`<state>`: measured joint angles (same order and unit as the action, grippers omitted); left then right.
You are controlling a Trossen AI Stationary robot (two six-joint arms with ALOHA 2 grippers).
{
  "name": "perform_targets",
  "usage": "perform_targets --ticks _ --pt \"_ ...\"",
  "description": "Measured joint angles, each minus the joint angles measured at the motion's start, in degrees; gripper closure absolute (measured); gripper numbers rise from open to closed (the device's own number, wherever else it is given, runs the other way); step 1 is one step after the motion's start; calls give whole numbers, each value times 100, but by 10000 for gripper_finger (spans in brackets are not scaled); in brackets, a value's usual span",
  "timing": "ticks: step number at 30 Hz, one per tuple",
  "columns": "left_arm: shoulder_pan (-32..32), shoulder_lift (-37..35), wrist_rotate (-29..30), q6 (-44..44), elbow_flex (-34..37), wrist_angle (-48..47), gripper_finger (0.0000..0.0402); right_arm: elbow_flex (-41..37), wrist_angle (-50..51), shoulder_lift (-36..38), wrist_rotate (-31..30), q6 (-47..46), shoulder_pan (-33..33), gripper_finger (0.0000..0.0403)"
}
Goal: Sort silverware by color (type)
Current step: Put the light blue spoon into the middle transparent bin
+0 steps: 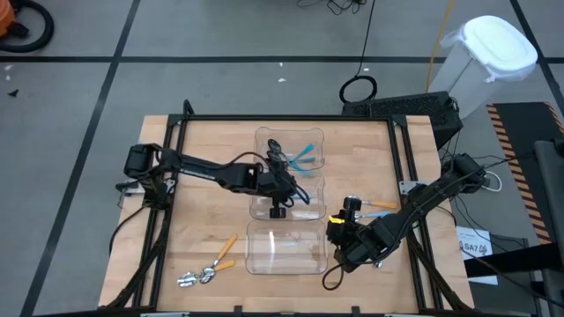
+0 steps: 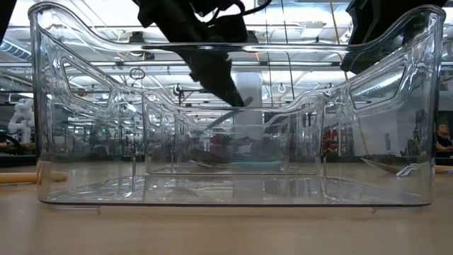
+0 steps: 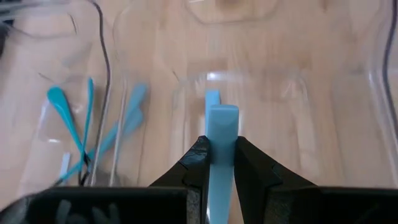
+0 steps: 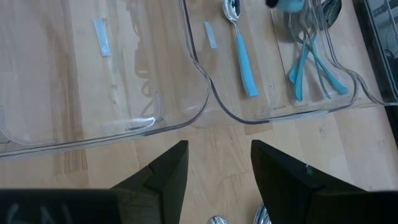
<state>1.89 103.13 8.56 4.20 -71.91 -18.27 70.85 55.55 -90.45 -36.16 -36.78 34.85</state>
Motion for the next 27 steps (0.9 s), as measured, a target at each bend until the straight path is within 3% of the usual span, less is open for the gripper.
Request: perform_targets --ticks 27 --pt "-11 345 -105 5 6 143 348 0 20 0 0 20 0 232"
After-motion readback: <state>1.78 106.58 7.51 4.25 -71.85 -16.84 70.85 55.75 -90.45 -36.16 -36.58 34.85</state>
